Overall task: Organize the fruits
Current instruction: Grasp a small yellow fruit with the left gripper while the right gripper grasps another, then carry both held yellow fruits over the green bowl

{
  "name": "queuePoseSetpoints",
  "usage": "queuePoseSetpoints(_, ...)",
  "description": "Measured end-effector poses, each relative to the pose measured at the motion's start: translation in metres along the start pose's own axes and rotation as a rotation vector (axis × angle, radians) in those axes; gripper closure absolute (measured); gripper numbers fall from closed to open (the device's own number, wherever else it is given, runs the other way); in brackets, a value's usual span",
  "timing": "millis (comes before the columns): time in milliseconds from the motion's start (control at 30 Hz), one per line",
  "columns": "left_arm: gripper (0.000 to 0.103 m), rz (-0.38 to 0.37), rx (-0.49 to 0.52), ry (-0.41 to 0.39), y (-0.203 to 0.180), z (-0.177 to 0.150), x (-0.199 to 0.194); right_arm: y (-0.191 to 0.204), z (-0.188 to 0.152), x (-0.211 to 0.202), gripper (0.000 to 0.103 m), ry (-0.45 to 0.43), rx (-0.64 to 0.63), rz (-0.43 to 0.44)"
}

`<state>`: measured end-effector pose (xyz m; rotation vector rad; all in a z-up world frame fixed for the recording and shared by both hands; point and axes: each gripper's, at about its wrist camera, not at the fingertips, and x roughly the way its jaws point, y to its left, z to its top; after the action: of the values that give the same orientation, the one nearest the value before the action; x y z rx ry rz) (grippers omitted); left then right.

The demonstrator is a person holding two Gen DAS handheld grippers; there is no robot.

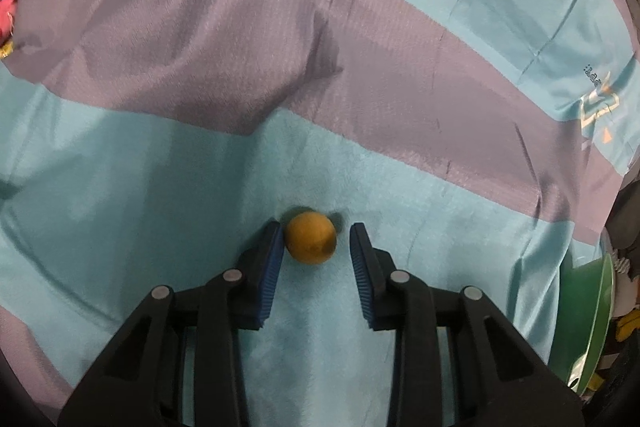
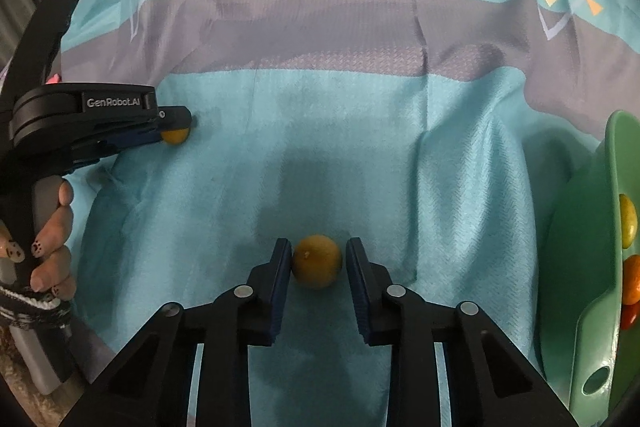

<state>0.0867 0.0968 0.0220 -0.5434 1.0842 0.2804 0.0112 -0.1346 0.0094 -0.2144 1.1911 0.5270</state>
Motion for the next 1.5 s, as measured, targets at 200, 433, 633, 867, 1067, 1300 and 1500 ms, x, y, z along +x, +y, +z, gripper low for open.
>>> queuePoseSetpoints(200,0.077,0.022,0.008,-0.028,-0.002,0.001,0.001,-0.002,0.001,0.001,0.076,-0.009,0.002,0.0)
queuePoseSetpoints(433,0.077,0.032,0.03,-0.083,-0.015,-0.004,-0.012,-0.008,0.001,-0.007,0.076,-0.035,0.022,0.002)
queuePoseSetpoints(633,0.077,-0.01,0.082,-0.15,-0.028,-0.026,-0.05,-0.015,0.003,-0.025,0.076,-0.089,0.042,0.013)
queuePoseSetpoints(867,0.077,-0.069,0.182,-0.223,-0.063,-0.049,-0.084,-0.031,0.005,-0.059,0.075,-0.185,0.087,0.02)
queuePoseSetpoints(1067,0.077,-0.115,0.272,-0.283,-0.089,-0.069,-0.112,-0.049,0.001,-0.096,0.075,-0.285,0.136,0.024)
queuePoseSetpoints(1300,0.077,-0.176,0.384,-0.325,-0.134,-0.09,-0.132,-0.079,-0.01,-0.141,0.075,-0.411,0.22,-0.009)
queuePoseSetpoints(1500,0.077,-0.239,0.472,-0.326,-0.169,-0.104,-0.14,-0.103,-0.023,-0.168,0.075,-0.491,0.303,-0.065)
